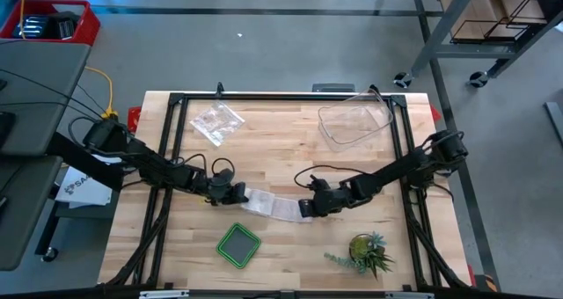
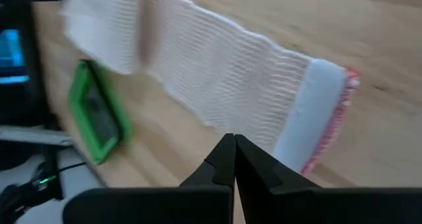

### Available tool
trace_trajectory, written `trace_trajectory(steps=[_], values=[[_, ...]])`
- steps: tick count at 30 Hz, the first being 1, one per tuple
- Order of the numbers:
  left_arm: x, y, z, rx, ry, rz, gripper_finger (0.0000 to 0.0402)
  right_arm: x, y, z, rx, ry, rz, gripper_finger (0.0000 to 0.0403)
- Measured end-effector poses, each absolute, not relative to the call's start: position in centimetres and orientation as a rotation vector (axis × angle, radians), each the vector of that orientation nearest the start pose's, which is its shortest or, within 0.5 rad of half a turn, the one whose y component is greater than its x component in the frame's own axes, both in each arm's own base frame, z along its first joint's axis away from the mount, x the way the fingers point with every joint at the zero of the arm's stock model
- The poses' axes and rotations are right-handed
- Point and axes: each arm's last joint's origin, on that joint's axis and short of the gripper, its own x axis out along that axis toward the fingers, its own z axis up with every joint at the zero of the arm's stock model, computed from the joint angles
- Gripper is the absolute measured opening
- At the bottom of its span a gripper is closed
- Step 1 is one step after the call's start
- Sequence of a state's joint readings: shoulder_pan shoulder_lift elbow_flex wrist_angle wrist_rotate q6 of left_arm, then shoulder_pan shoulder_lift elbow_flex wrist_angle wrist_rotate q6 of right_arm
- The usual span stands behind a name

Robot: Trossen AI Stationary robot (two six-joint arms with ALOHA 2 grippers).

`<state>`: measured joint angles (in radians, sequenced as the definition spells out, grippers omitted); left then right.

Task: Roll bandage
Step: Roll the white bandage

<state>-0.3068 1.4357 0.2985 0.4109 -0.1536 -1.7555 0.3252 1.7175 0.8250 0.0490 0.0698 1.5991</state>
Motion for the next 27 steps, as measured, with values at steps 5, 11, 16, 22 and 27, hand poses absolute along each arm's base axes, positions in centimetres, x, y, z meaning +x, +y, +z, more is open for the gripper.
trace_trajectory(steps=[5,11,16,22,27], values=[[20.4,-6.1,10.7,-1.534,0.632,0.488,0.0005,31.6,10.5,14.2,1.292,0.874,-0.530,0.0000],[20.4,-6.0,11.3,-1.549,0.600,0.468,0.0003,32.9,10.5,14.3,1.192,0.989,-0.662,0.0000],[20.4,-6.0,11.4,-1.556,0.580,0.480,0.0002,34.3,10.7,13.3,1.163,1.017,-0.659,0.0000],[20.5,-6.0,11.6,-1.569,0.567,0.468,0.0001,34.7,10.9,12.6,1.159,1.032,-0.667,0.0000],[21.5,-6.3,12.5,-1.522,0.567,0.432,0.0001,34.6,10.8,12.6,1.151,1.039,-0.676,0.0000]])
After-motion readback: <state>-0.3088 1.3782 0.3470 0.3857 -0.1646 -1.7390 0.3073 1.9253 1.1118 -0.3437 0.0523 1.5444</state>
